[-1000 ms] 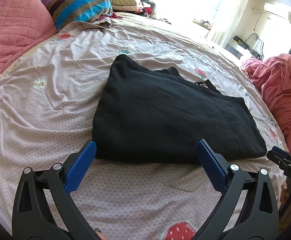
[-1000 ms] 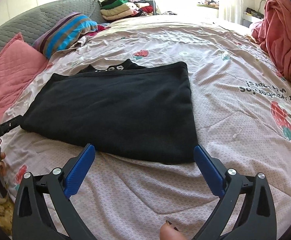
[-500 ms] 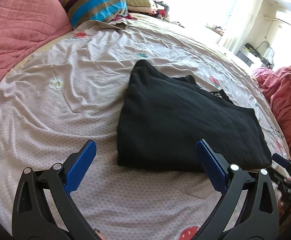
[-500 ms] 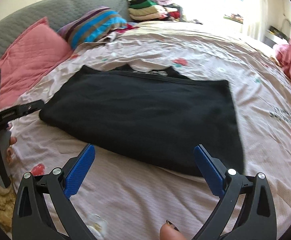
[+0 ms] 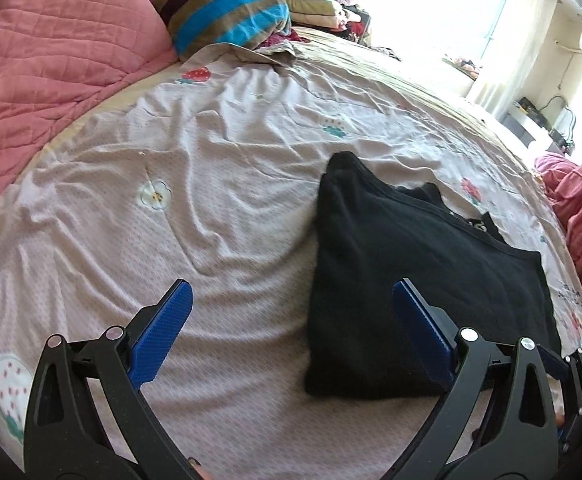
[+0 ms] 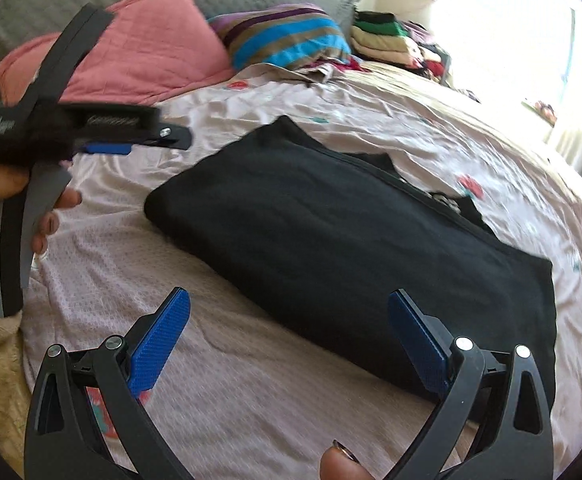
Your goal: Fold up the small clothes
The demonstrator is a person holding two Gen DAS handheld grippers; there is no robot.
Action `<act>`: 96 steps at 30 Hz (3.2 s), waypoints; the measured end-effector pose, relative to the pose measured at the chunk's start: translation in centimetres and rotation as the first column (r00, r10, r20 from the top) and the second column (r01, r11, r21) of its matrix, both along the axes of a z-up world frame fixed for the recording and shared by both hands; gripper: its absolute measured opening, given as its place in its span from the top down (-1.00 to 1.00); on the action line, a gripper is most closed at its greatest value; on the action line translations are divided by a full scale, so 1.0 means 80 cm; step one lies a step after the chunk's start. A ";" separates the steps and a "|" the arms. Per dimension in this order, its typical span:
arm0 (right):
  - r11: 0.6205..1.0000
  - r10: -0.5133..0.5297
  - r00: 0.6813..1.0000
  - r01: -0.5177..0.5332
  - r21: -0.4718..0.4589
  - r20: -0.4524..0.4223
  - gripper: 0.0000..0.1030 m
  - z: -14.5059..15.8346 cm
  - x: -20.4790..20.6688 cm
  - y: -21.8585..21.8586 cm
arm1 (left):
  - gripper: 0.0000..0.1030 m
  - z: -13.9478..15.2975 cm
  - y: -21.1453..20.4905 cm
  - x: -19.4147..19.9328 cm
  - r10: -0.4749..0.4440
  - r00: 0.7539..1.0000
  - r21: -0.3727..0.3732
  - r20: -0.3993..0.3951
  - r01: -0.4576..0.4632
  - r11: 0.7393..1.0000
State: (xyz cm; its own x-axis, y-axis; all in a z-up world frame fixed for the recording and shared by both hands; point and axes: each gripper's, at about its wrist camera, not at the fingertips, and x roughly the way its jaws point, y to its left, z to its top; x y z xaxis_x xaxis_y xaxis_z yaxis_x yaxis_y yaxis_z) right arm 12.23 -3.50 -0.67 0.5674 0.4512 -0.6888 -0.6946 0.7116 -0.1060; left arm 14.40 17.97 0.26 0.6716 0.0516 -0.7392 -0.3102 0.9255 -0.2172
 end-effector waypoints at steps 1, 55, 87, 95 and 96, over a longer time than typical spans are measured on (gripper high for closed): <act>1.000 0.010 1.000 -0.010 -0.018 0.010 -0.91 -0.003 0.000 0.010 | -0.82 0.000 0.003 0.003 0.002 1.000 0.005 -0.003 -0.002 1.000; 0.996 0.071 0.930 -0.048 -0.071 0.361 0.77 -0.012 0.022 0.087 | -0.60 -0.026 -0.005 0.109 -0.106 0.994 -0.280 -0.038 0.091 0.956; 0.956 -0.242 0.909 0.161 0.247 0.341 0.83 0.041 -0.015 -0.060 | 0.52 0.088 -0.166 0.097 -0.307 0.948 -0.164 0.083 0.317 0.934; 0.933 -0.303 0.901 0.213 0.292 0.312 0.83 0.050 -0.013 -0.105 | 0.52 0.096 -0.212 0.102 -0.337 0.939 -0.140 0.071 0.344 0.928; 0.930 -0.309 0.900 0.218 0.295 0.309 0.83 0.050 -0.013 -0.110 | 0.52 0.096 -0.218 0.102 -0.341 0.937 -0.139 0.070 0.348 0.927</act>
